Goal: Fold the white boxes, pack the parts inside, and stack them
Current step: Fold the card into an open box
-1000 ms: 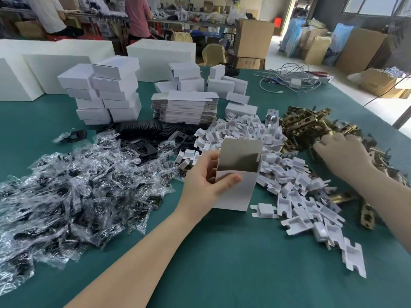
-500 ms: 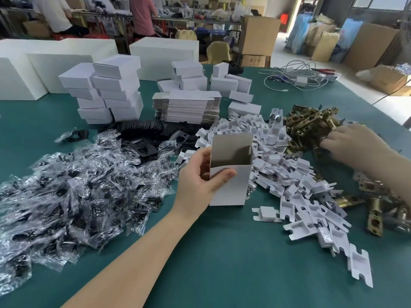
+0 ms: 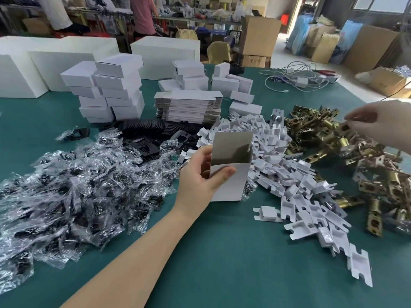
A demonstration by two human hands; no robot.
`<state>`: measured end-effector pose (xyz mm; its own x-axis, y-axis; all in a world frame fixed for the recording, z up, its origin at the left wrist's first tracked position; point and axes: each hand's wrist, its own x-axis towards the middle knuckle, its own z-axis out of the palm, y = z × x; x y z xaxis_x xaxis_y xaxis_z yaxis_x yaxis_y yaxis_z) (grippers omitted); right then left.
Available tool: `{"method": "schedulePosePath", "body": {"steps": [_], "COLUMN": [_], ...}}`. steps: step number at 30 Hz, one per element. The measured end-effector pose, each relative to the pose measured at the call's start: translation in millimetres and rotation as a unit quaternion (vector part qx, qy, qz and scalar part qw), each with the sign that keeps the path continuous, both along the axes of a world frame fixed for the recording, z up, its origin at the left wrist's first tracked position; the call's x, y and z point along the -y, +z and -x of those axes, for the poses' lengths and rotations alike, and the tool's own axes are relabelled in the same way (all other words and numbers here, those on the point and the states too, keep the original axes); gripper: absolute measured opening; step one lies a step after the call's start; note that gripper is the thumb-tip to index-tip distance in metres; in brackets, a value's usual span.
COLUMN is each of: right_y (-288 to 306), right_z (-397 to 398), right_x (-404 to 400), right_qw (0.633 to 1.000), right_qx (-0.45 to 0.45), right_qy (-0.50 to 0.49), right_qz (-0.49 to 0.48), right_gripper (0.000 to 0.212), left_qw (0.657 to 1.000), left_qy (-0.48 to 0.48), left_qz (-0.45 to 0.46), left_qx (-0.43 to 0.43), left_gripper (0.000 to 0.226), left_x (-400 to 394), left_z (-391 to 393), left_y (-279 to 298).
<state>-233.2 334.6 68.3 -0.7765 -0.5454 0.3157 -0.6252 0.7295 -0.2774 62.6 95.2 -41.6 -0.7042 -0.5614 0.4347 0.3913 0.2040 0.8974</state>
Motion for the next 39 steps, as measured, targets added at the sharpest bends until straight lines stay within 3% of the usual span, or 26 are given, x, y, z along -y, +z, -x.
{"method": "schedulePosePath", "body": {"steps": [4,7,10,12,18,22,26,33,35,38,39], "right_y": [-3,8,36,57,81,73,64,27,21,9,1], "right_z": [-9,-14,-39,-68,-166,-181,-181,-188,-184,-164,-156], "right_x": [15,25,34,40,68,87,110,134,127,104,96], "right_qw": [1.0,0.992,0.942,0.915,0.91,0.93,0.948,0.926,0.941,0.975,0.984], "right_qx": [-0.012,0.043,0.182,0.207,0.16,0.115,-0.03,-0.004,0.029,-0.012,-0.007], "right_qy": [-0.012,0.004,0.081,0.162,0.326,0.333,0.316,0.343,0.329,0.163,0.114], "right_qz": [0.02,0.115,0.269,0.307,0.2,0.102,-0.006,-0.16,-0.069,0.153,0.136], "right_gripper": [0.017,0.019,0.018,0.021,0.017,0.024,0.024,0.015,0.016,0.013,0.016], "left_qw": [0.999,0.996,0.996,0.997,0.997,0.997,0.996,0.995,0.995,0.995,0.995], "left_qy": [-0.004,0.014,-0.016,-0.047,-0.061,-0.063,-0.06,-0.069,-0.069,-0.069,-0.067], "left_qz": [0.037,0.081,0.067,0.048,-0.005,-0.013,-0.022,-0.049,-0.061,-0.056,-0.054], "left_qx": [0.016,0.043,0.049,0.05,0.046,0.048,0.06,0.047,0.045,0.048,0.051], "left_gripper": [0.045,0.042,0.041,0.04,0.042,0.037,0.045,0.043,0.044,0.048,0.049], "left_x": [2,4,9,15,19,19,19,16,17,17,16], "left_z": [-1,-1,-3,-4,-3,-3,-2,-1,-1,0,0], "left_y": [-2,0,3,5,4,5,4,2,1,-1,-2]}}
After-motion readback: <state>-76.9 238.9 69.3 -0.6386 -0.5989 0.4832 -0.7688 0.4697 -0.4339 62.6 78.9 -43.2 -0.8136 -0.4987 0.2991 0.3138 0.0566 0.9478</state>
